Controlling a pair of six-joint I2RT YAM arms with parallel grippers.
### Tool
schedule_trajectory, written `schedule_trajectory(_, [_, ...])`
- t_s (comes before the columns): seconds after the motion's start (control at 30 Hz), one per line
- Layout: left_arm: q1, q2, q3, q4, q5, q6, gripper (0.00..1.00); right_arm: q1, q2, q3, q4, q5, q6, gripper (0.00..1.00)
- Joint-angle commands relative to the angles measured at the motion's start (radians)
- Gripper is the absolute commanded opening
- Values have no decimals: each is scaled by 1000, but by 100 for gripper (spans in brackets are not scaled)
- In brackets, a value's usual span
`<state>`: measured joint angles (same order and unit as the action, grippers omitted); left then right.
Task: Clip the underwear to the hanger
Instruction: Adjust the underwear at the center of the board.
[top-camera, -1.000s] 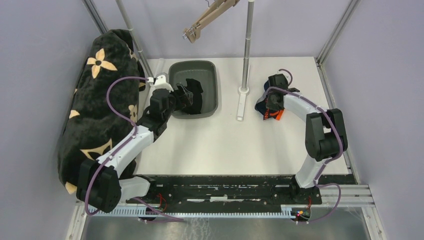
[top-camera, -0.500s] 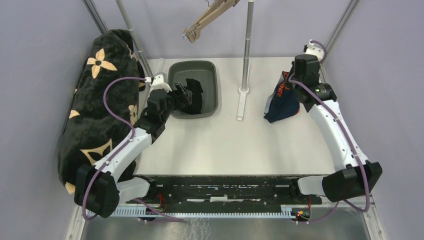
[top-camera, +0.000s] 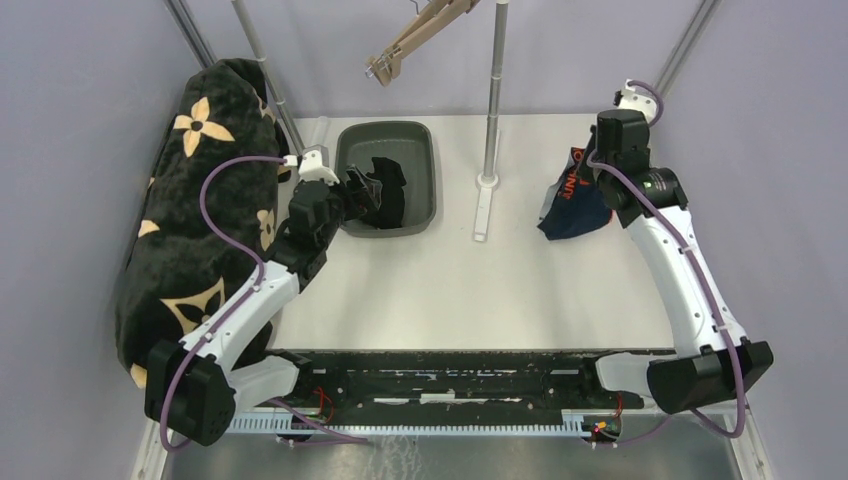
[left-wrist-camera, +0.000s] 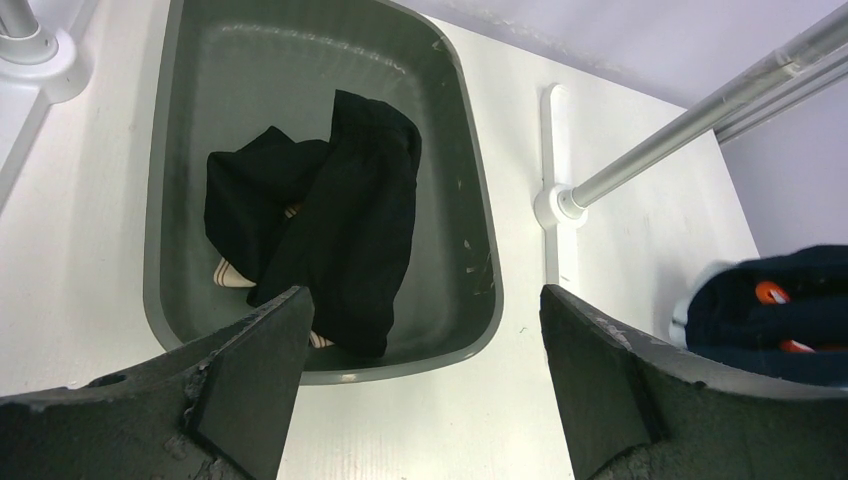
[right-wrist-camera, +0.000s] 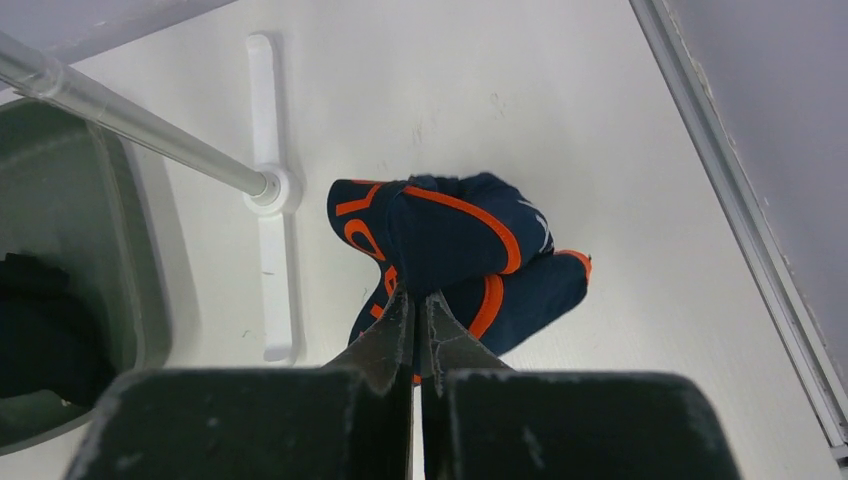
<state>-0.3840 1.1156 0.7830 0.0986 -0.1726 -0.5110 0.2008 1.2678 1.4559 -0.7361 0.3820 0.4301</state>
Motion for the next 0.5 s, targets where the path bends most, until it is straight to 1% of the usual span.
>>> schedule_trajectory(0.0, [-4, 9, 5, 10, 6, -21, 90, -1, 75, 8, 42, 30, -22, 1])
schedule_trajectory(0.23, [-4, 23, 4, 18, -1, -19, 90, -26, 289, 72, 78, 6, -22, 1])
schedule_trajectory(0.47, [-3, 44, 7, 28, 1, -17, 90, -64, 524, 270, 44, -38, -37, 1])
